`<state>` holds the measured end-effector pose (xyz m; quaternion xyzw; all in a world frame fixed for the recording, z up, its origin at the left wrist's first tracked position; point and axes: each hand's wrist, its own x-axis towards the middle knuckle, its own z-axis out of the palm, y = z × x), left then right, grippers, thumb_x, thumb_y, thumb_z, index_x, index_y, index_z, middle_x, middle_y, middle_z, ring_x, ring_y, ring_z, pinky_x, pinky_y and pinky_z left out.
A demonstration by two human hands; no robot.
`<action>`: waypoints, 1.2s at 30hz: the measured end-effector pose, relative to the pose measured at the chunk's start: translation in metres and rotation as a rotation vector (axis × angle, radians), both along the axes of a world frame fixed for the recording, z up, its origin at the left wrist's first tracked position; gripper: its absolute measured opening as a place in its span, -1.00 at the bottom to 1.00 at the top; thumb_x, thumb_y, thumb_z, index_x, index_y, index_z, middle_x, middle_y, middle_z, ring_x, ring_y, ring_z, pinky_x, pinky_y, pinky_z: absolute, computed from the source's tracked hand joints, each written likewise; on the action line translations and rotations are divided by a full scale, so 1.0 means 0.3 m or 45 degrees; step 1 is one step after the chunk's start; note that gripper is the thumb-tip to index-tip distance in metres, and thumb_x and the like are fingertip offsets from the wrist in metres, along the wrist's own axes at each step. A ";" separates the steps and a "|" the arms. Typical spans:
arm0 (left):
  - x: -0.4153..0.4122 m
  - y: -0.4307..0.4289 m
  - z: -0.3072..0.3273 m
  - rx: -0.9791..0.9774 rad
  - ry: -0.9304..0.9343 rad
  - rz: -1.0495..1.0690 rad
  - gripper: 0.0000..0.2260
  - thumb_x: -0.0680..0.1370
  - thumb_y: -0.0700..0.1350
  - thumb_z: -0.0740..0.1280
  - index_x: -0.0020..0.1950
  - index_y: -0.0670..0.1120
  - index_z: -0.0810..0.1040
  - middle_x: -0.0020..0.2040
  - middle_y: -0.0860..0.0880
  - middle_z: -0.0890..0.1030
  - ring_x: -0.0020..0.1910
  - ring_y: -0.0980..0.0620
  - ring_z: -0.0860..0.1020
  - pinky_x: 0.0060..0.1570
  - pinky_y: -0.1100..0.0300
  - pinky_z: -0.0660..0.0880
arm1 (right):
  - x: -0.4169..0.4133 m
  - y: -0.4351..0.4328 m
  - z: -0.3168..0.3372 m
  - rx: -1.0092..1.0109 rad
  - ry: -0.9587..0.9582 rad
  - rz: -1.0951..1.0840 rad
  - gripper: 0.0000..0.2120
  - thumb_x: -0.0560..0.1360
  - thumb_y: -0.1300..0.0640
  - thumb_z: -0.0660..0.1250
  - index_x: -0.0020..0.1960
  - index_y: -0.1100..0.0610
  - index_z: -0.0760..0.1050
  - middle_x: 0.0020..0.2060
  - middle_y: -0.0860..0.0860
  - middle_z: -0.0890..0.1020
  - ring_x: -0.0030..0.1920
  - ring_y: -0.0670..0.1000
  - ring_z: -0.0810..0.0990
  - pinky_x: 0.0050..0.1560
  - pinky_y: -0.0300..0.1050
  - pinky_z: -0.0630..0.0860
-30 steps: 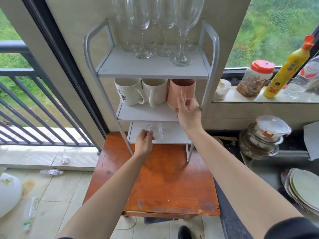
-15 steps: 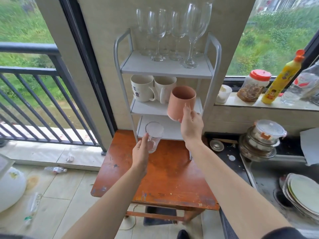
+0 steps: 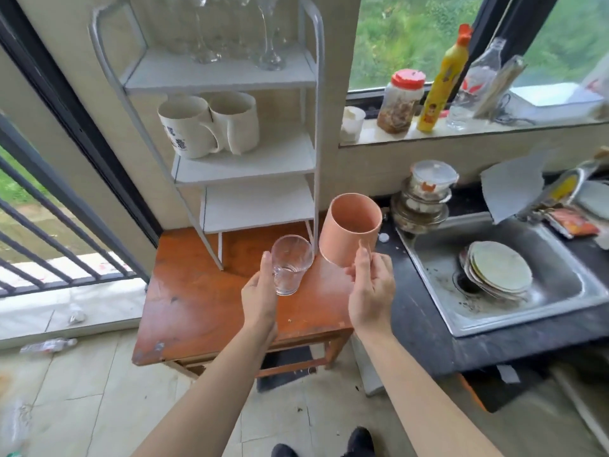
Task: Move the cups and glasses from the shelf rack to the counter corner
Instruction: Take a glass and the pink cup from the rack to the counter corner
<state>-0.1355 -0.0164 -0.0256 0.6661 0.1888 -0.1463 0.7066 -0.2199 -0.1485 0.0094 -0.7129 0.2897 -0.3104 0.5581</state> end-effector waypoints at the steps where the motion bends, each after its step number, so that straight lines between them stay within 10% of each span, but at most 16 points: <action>1: -0.026 -0.032 0.005 -0.012 0.016 -0.058 -0.59 0.53 0.35 0.23 -0.08 0.01 0.57 -0.08 0.02 0.63 0.04 -0.02 0.55 0.28 -0.10 0.42 | -0.036 -0.036 -0.004 0.008 0.006 -0.038 -0.60 0.69 -0.07 0.11 -0.15 0.15 0.52 -0.06 -0.03 0.48 -0.10 -0.09 0.56 -0.11 -0.41 0.44; 7: -0.200 -0.317 0.102 -0.048 -0.104 -0.380 -0.60 0.57 0.30 0.22 0.00 0.02 0.65 0.19 -0.11 0.47 -0.02 -0.01 0.58 0.07 0.04 0.56 | -0.275 -0.277 0.009 0.046 -0.025 -0.336 -0.69 0.71 0.00 0.15 -0.05 0.11 0.56 -0.02 0.03 0.49 -0.08 -0.19 0.58 -0.12 -0.51 0.39; 8: -0.236 -0.376 0.124 -0.054 -0.125 -0.423 -0.60 0.56 0.31 0.23 -0.08 0.03 0.66 -0.23 0.18 0.44 -0.27 0.06 0.61 -0.16 0.13 0.57 | -0.326 -0.316 0.023 0.053 -0.040 -0.388 -0.74 0.70 -0.01 0.15 -0.07 0.00 0.55 0.00 0.01 0.49 -0.06 -0.20 0.59 -0.12 -0.51 0.40; 13: -0.489 -0.713 0.211 -0.092 -0.177 -0.665 -0.37 0.54 0.34 0.22 0.14 -0.24 0.60 -0.08 -0.30 0.59 -0.41 0.02 0.44 -0.36 0.17 0.34 | -0.674 -0.553 0.061 0.059 -0.078 -0.644 -0.73 0.69 0.00 0.20 0.02 0.12 0.59 0.03 0.04 0.51 0.08 0.04 0.56 0.06 -0.32 0.36; 17: -0.806 -1.003 0.232 -0.123 -0.157 -0.836 -0.40 0.60 0.27 0.20 0.16 -0.29 0.56 -0.49 0.13 0.45 -0.45 0.08 0.28 -0.39 0.17 0.31 | -1.046 -0.749 0.062 0.092 -0.097 -0.803 -0.59 0.66 -0.14 0.17 -0.08 0.14 0.59 0.03 0.07 0.52 0.06 0.12 0.60 0.19 -0.03 0.46; 23: -1.299 -1.373 0.240 -0.159 -0.151 -1.158 -0.38 0.58 0.28 0.23 0.38 -0.22 0.47 0.19 -0.17 0.63 -0.24 0.09 0.52 0.02 0.06 0.49 | -1.596 -1.007 0.036 0.050 -0.119 -1.042 -0.56 0.67 -0.15 0.17 -0.06 0.14 0.64 -0.01 0.06 0.52 0.02 0.12 0.60 0.20 0.10 0.51; 27: -1.579 -1.564 0.247 -0.195 -0.144 -1.380 -0.59 0.59 0.22 0.27 -0.04 -0.12 0.63 -0.45 0.11 0.54 -0.39 0.06 0.31 -0.27 0.12 0.29 | -1.865 -1.145 0.011 0.056 -0.120 -1.264 -0.55 0.65 -0.16 0.15 -0.11 0.12 0.63 -0.03 0.11 0.52 0.03 0.16 0.61 0.21 0.11 0.50; 31: -1.802 -1.776 0.231 -0.182 -0.197 -1.632 -0.55 0.57 0.27 0.25 -0.41 0.05 0.55 -0.50 0.23 0.45 -0.43 0.12 0.31 -0.33 0.17 0.28 | -2.090 -1.298 -0.013 0.047 -0.106 -1.439 -0.64 0.69 -0.03 0.18 -0.18 0.05 0.59 -0.09 0.16 0.54 -0.03 0.13 0.61 0.17 0.16 0.50; 36: -2.065 -2.078 0.213 -0.212 -0.201 -1.912 -0.55 0.49 0.38 0.25 -0.48 0.17 0.56 -0.48 0.22 0.43 -0.44 0.12 0.30 -0.31 0.17 0.29 | -2.344 -1.497 -0.026 0.050 -0.079 -1.672 -0.60 0.69 -0.02 0.20 -0.18 0.18 0.61 -0.10 0.14 0.56 -0.01 0.00 0.60 0.06 -0.28 0.46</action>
